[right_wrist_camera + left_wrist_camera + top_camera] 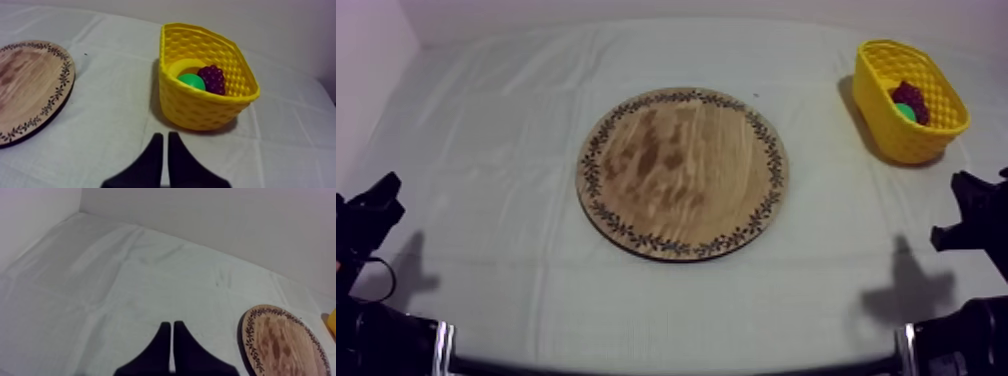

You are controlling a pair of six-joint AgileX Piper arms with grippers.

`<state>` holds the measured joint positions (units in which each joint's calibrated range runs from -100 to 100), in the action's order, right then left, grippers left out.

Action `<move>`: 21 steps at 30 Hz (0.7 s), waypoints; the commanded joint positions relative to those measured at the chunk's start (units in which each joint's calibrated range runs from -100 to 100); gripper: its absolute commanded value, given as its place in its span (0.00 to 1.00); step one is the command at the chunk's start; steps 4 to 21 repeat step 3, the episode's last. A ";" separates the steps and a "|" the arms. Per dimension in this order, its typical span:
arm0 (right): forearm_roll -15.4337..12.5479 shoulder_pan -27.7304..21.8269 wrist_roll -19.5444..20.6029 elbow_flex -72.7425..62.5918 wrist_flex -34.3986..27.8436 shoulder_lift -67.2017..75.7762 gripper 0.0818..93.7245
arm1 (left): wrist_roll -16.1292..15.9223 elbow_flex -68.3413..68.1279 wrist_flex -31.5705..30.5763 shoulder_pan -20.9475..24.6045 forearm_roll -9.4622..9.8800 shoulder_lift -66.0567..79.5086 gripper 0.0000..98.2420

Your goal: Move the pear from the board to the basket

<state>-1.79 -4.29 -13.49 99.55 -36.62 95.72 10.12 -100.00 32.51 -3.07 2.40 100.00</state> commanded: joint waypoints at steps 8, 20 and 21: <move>-0.04 0.00 0.77 0.01 0.16 0.04 0.01 | 0.01 0.00 -0.01 -0.01 0.02 0.00 0.00; -0.04 0.00 0.77 0.01 0.16 0.04 0.01 | 0.01 0.00 -0.01 -0.01 0.02 0.00 0.00; -0.04 0.00 0.77 0.01 0.16 0.04 0.01 | 0.01 0.00 -0.01 -0.01 0.02 0.00 0.00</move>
